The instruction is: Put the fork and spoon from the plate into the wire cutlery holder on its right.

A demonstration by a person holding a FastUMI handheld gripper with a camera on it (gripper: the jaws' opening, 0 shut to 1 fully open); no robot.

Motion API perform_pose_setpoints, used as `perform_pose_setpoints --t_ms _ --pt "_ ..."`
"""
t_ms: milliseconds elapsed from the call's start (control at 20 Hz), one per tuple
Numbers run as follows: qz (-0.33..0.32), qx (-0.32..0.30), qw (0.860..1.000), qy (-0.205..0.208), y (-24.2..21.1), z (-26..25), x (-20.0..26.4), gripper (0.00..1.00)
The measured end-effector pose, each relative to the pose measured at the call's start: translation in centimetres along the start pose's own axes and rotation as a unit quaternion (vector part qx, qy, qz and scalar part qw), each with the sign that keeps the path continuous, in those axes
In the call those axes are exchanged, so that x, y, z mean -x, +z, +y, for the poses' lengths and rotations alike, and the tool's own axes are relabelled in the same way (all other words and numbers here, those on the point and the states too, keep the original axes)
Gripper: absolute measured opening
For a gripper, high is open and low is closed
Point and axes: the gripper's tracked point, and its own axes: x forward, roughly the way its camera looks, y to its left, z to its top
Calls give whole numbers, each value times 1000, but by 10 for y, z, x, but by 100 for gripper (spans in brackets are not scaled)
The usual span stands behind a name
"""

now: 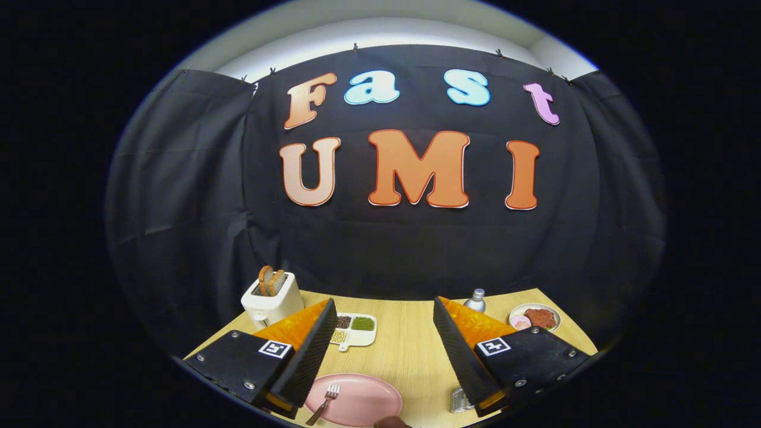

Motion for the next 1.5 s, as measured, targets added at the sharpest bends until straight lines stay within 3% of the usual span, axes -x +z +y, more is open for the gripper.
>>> perform_pose_setpoints --t_ms 450,650,950,1200,1500 --pt "118 21 992 32 -97 54 -9 98" --pt "194 14 980 40 -157 67 -8 98" --pt "308 20 950 49 -244 83 5 97" --pt "387 -14 921 40 -297 89 17 84" --pt "423 -12 905 39 -323 92 24 64"
